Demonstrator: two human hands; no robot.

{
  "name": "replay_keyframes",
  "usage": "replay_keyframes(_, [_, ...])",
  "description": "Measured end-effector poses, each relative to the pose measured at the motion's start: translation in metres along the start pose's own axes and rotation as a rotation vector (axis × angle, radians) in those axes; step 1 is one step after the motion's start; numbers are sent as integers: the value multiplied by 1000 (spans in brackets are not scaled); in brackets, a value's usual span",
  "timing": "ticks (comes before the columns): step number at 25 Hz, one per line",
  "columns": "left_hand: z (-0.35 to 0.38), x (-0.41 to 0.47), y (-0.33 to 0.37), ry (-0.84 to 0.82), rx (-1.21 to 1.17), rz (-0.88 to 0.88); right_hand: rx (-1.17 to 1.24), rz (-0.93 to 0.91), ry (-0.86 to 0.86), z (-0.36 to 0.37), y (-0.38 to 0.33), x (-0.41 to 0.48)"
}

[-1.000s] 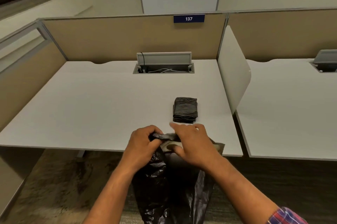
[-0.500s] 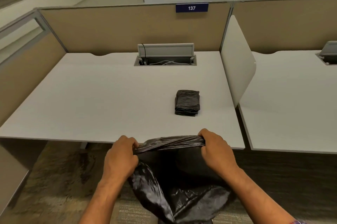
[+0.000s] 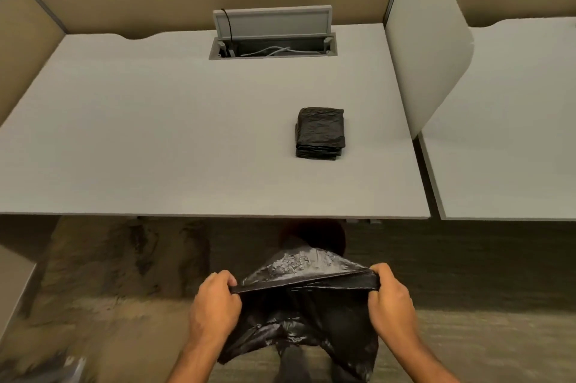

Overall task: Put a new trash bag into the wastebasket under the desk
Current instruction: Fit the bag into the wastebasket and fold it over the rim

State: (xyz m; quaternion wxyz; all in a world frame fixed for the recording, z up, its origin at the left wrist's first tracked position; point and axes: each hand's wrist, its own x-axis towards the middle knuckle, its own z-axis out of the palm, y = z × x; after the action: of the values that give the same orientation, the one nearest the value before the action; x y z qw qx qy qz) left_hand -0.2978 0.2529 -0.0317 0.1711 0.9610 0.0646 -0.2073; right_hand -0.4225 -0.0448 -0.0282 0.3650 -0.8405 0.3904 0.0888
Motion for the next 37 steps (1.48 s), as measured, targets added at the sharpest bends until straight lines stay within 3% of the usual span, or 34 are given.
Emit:
replay_keyframes(3, [40, 34, -9, 4, -117, -68, 107, 104, 23, 35, 27, 25])
replay_keyframes(8, [94, 95, 13, 41, -386, -148, 309, 276, 210, 83, 49, 95])
replay_keyframes(13, [128, 125, 35, 203, -563, -32, 410, 235, 433, 108, 60, 147])
replay_keyframes(19, [161, 135, 11, 240, -721, 125, 445, 103, 587, 133, 94, 158])
replay_keyframes(24, [212, 159, -18, 164, -587, 54, 365, 229, 446, 164, 133, 177])
replay_keyframes(30, [306, 202, -32, -42, -674, -413, 215, 406, 243, 207, 192, 236])
replay_keyframes(32, [332, 217, -31, -63, -676, -382, 245, 447, 215, 220, 210, 253])
replay_keyframes(35, [363, 248, -20, -115, -623, -245, 322, 363, 75, 245, 227, 284])
replay_keyframes(37, [382, 277, -16, -131, -704, -238, 417, 372, -10, 260, 223, 309])
